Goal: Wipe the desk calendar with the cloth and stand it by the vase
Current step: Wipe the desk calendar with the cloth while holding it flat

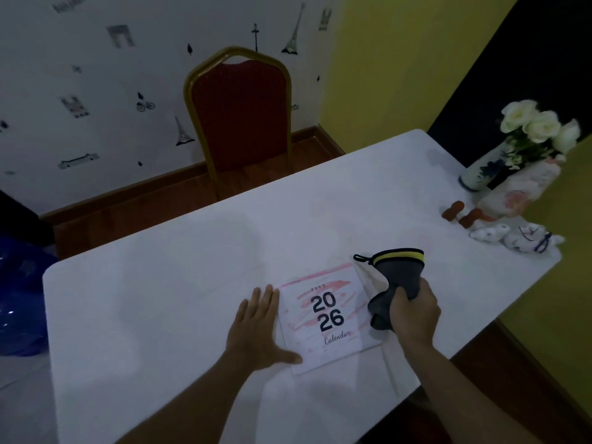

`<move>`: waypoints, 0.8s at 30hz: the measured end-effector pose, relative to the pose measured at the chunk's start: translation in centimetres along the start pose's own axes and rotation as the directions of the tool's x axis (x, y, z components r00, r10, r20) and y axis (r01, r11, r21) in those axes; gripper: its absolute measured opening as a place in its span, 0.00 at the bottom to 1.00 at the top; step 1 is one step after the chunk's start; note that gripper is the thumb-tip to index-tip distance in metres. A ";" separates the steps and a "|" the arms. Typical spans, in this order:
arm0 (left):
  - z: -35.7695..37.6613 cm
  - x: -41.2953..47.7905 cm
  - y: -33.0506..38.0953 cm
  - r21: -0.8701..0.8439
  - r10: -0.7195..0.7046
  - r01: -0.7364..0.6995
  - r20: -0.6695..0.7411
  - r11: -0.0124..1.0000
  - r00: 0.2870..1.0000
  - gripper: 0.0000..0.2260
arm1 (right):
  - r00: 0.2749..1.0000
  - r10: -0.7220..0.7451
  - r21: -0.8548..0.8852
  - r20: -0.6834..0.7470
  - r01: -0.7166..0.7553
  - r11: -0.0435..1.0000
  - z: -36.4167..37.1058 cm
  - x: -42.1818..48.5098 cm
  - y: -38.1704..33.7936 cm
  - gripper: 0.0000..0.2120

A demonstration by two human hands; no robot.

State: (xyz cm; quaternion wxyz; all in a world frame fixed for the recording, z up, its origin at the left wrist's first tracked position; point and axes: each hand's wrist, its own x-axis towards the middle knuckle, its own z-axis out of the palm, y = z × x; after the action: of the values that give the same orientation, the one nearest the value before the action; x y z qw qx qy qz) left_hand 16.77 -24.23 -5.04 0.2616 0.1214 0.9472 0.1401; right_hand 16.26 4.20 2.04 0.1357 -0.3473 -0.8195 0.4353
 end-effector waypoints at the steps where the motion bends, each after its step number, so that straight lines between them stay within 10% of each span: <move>1: -0.1 0.2 0.1 0.007 0.005 -0.005 0.005 1.000 1.000 0.69 | 1.000 -0.017 -0.004 -0.018 0.017 1.000 0.0 0.2 0.0 0.06; 7: 0.0 0.9 -0.5 0.064 0.028 -0.030 0.020 0.998 0.999 0.71 | 0.913 -0.264 -0.142 0.312 0.320 0.937 2.7 -1.4 0.3 0.02; 10: 0.1 1.3 -1.0 0.096 0.050 -0.058 0.077 0.994 0.996 0.70 | 0.726 -0.204 -0.353 0.657 0.535 0.767 3.9 -3.6 2.8 0.25; 17: 0.9 1.9 -1.8 0.086 0.065 -0.075 0.110 0.993 0.992 0.66 | 0.683 -0.397 -0.492 0.613 0.723 0.484 5.5 -2.0 3.5 0.22; 24: 1.4 2.1 -2.0 0.098 0.064 -0.073 0.085 0.993 0.994 0.66 | 0.758 -0.408 -0.505 0.508 0.646 0.572 7.1 -6.7 6.3 0.23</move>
State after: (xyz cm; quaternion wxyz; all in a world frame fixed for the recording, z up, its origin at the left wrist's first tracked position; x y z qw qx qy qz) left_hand 15.47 -25.20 -7.80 0.2888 0.1726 0.9368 0.0959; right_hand 20.17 -2.39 -6.69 -0.0111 -0.0272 -0.9935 0.1103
